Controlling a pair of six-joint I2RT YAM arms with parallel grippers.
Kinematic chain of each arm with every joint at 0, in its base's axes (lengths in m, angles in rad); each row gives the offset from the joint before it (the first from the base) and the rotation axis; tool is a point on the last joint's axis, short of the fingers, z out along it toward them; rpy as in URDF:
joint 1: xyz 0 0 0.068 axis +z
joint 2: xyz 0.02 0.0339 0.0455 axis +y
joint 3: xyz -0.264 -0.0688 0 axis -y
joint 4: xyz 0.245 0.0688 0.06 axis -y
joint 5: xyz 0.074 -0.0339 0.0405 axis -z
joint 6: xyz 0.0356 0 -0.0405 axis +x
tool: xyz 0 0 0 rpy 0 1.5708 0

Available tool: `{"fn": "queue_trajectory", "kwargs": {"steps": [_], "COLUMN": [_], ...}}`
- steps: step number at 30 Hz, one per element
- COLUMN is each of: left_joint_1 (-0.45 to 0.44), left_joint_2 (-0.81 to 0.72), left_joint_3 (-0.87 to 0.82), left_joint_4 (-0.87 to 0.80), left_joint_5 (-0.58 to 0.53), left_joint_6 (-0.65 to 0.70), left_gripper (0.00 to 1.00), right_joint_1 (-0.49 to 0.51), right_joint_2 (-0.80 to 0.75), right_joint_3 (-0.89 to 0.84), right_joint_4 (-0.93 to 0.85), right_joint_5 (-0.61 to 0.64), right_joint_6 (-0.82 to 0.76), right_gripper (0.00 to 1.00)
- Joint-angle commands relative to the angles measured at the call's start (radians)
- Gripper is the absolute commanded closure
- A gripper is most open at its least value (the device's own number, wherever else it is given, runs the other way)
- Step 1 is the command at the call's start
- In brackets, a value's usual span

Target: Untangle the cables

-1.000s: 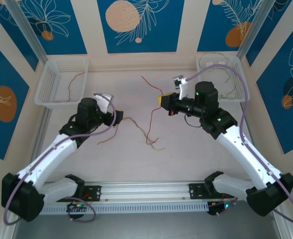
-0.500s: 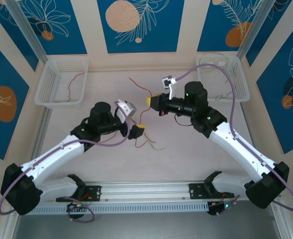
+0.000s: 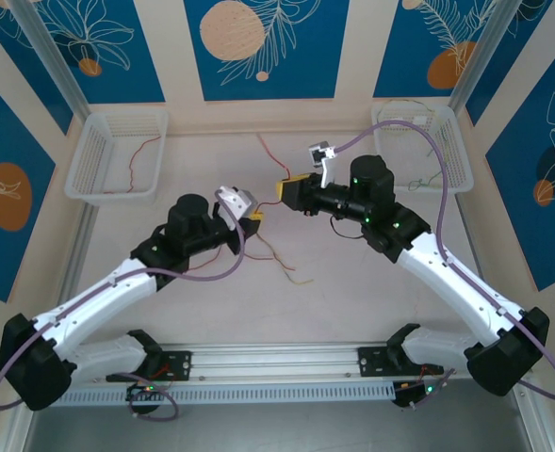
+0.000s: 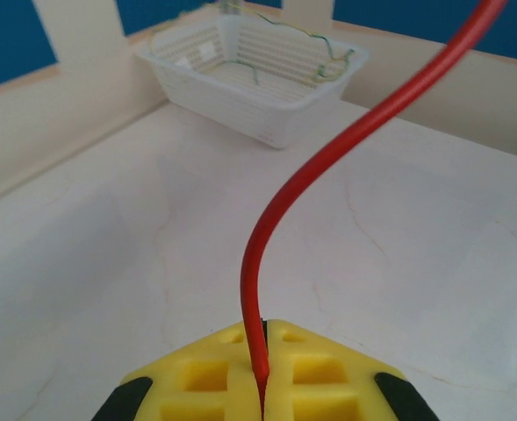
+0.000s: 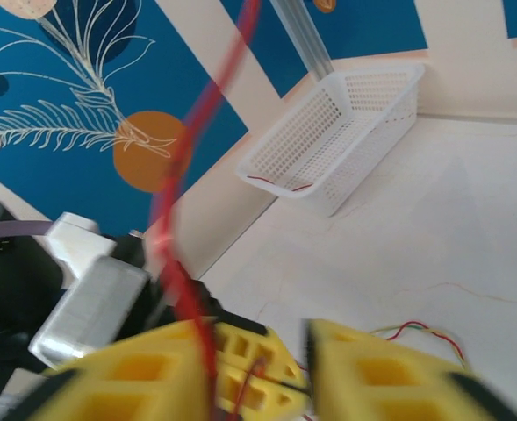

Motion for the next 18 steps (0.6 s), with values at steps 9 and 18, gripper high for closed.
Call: {"fn": "queue_trajectory", "kwargs": {"steps": [9, 18], "left_joint_1": [0.231, 0.48], "left_joint_2": [-0.055, 0.168], "left_joint_3": [0.173, 0.58], "left_joint_4": [-0.291, -0.625], "left_joint_5": [-0.369, -0.538], "left_joint_6": [-0.031, 0.006], "left_gripper": [1.0, 1.0], "right_joint_1": [-0.027, -0.068], "right_joint_2": [-0.222, -0.315], "right_joint_3": [-0.233, -0.371], "right_joint_4": [0.073, 0.051], "right_joint_5": [0.265, 0.285], "right_joint_6": [-0.023, -0.009], "right_gripper": [0.0, 0.01]}}
